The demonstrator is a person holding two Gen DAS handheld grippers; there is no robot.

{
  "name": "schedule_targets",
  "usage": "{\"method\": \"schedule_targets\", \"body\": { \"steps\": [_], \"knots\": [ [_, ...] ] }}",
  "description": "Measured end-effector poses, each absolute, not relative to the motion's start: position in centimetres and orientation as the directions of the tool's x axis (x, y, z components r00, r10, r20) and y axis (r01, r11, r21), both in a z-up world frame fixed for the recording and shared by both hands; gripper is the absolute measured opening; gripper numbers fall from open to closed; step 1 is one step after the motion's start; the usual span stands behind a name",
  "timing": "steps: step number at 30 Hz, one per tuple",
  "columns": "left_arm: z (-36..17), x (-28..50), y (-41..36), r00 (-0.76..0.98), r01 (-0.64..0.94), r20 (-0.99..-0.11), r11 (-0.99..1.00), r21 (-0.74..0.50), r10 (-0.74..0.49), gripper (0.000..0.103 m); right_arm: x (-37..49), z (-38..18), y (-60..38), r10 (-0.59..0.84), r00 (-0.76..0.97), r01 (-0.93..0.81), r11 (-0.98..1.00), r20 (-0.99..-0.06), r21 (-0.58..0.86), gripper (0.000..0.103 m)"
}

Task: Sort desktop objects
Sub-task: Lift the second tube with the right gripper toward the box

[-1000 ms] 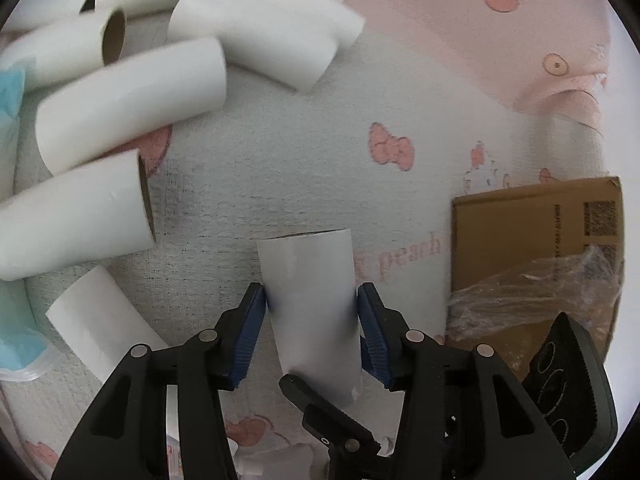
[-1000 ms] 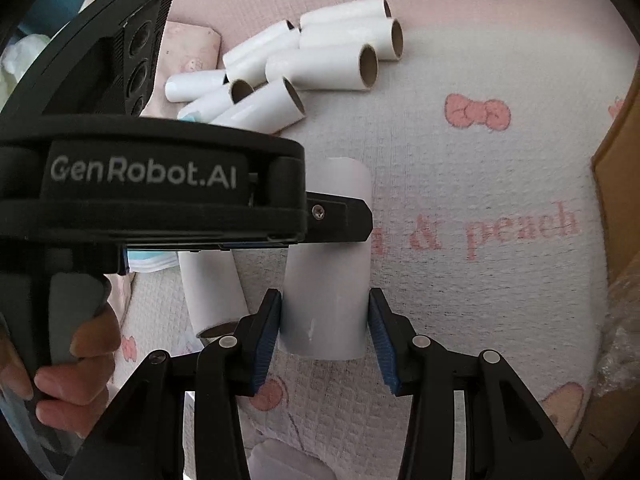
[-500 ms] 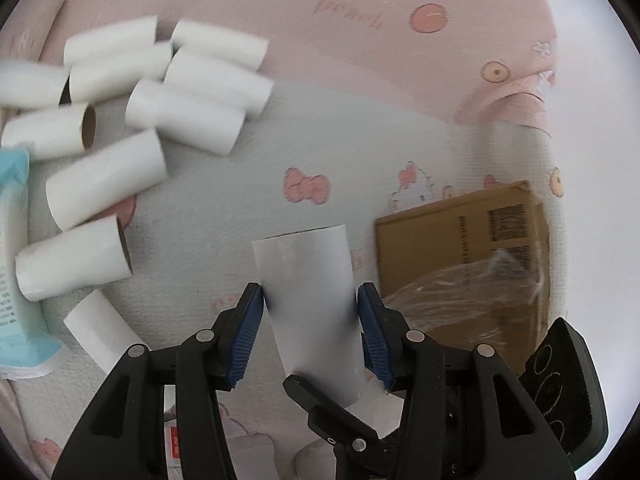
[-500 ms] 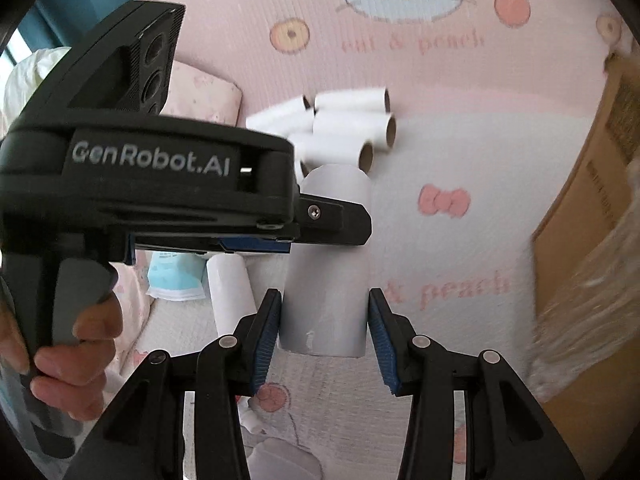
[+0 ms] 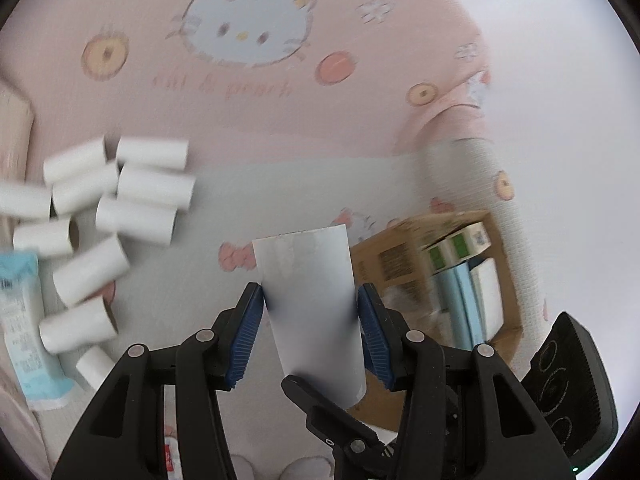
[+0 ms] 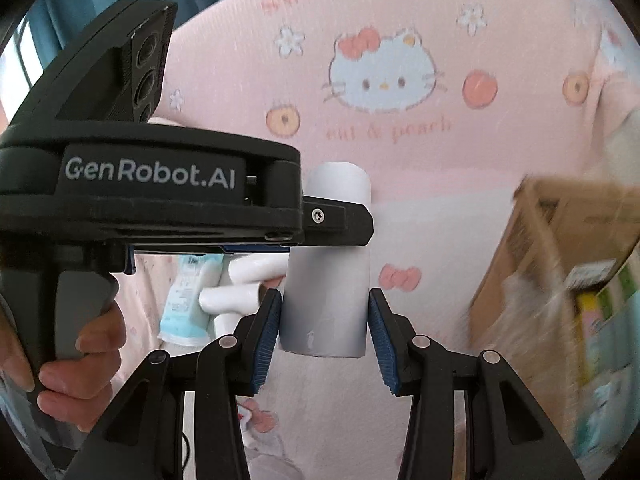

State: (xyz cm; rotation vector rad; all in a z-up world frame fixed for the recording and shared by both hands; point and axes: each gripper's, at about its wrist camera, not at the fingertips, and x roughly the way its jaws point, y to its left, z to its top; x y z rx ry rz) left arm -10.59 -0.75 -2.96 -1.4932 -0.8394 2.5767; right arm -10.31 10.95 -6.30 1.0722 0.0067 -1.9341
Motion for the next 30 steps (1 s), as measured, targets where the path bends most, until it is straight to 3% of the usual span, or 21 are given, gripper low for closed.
{"method": "schedule_targets", "body": {
  "steps": [10, 20, 30],
  "knots": [
    [2.1, -13.4, 2.7, -0.581, 0.114, -0.757, -0.890, -0.441, 0.300, 0.053, -13.0, -2.1, 13.5, -0.724, -0.320, 0.686, -0.622, -0.611, 0.378, 0.041],
    [2.2, -16.0, 6.2, -0.553, 0.090, -0.772, -0.898, -0.430, 0.314, 0.054, -16.4, -2.4, 16.3, -0.720, -0.326, 0.649, -0.642, -0.612, 0.408, 0.041],
    [1.5, -18.5, 12.4, -0.489, -0.067, -0.838, -0.968, -0.242, 0.243, 0.054, -18.7, -4.7, 19.9, -0.687, -0.301, 0.580, -0.683, -0.661, 0.444, 0.042]
  ]
}}
